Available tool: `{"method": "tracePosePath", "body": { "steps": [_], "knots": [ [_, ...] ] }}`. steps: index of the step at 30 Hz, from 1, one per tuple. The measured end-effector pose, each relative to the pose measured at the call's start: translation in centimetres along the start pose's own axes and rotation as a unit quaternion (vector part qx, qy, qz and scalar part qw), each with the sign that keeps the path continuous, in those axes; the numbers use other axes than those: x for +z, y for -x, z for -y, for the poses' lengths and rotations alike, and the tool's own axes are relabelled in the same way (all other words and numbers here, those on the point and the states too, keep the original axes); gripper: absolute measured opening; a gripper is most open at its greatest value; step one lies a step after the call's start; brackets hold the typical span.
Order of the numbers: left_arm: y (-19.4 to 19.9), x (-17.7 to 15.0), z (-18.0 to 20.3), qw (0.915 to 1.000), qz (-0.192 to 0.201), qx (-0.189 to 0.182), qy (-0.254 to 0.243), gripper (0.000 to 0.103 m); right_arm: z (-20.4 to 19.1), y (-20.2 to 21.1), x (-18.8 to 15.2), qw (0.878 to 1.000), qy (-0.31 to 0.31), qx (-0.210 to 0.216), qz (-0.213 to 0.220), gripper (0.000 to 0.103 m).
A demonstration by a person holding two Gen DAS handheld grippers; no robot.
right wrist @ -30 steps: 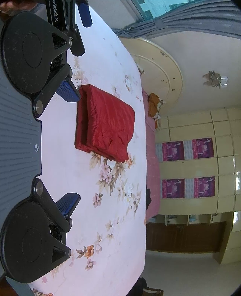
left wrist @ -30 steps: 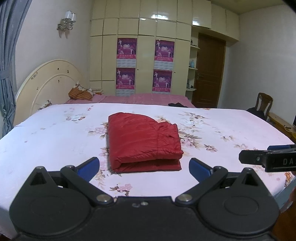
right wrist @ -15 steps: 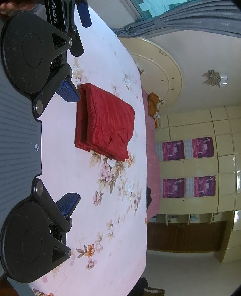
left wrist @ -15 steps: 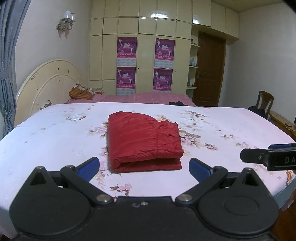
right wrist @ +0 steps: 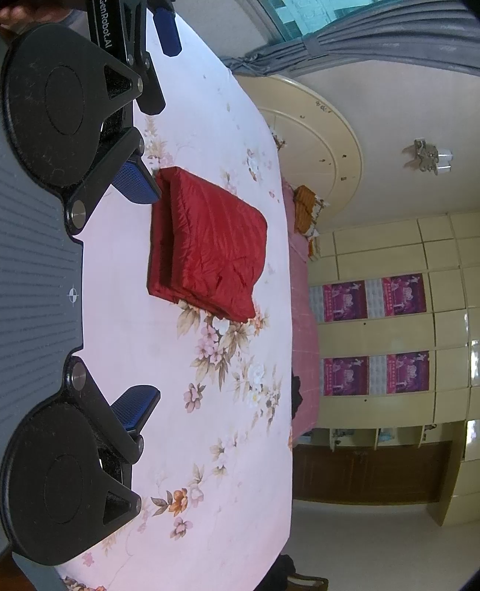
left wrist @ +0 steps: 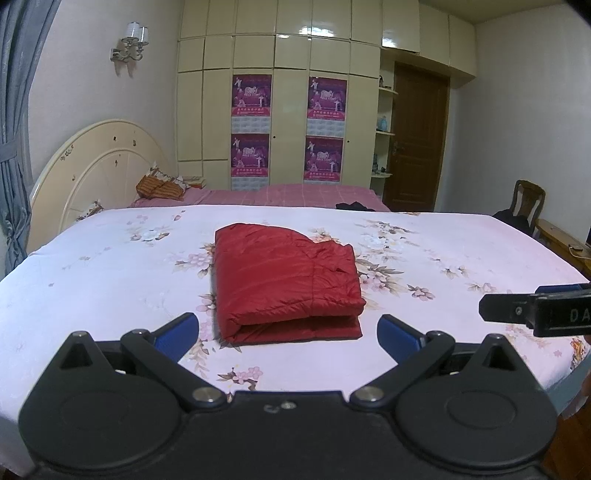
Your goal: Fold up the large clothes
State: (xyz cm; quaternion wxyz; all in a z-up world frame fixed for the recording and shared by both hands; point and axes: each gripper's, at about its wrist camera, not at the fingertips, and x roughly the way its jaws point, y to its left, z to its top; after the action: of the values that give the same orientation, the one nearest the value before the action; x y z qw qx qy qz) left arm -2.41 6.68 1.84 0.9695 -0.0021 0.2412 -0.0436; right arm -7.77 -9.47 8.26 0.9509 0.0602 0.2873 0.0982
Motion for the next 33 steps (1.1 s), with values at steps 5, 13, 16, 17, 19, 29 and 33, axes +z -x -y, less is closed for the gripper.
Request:
{"method": "tracePosePath", "body": {
  "steps": [5,13,16,17,19,29,33],
  "knots": [
    [0.0,0.1,-0.1,1.0000,0.001,-0.001,0.001,0.103,-0.1,0.0,0.0,1.000,0.000,-0.001,-0.001,0.103],
    [0.0,0.2,-0.4,1.0000,0.001,-0.008,0.004,0.103,-0.3,0.1,0.0,1.000,0.004,-0.002,-0.002,0.103],
    [0.0,0.2,-0.5,1.0000,0.001,-0.008,0.004,0.103,-0.4,0.0,0.0,1.000,0.003,-0.001,-0.002,0.103],
    [-0.1,0.2,-0.5,1.0000,0.000,-0.008,0.004,0.103,-0.5,0.0,0.0,1.000,0.004,-0.001,-0.002,0.103],
    [-0.1,0.2,-0.5,1.0000,0.001,-0.008,0.004,0.103,-0.4,0.0,0.0,1.000,0.003,0.000,-0.002,0.103],
    [-0.2,0.3,-0.8,1.0000,0.001,-0.007,0.007,0.103,-0.5,-0.4,0.0,1.000,0.005,0.002,-0.004,0.103],
    [-0.2,0.3,-1.1,0.9998,0.002,-0.011,0.016,0.103,-0.4,-0.4,0.0,1.000,0.005,0.001,-0.004,0.103]
  ]
}}
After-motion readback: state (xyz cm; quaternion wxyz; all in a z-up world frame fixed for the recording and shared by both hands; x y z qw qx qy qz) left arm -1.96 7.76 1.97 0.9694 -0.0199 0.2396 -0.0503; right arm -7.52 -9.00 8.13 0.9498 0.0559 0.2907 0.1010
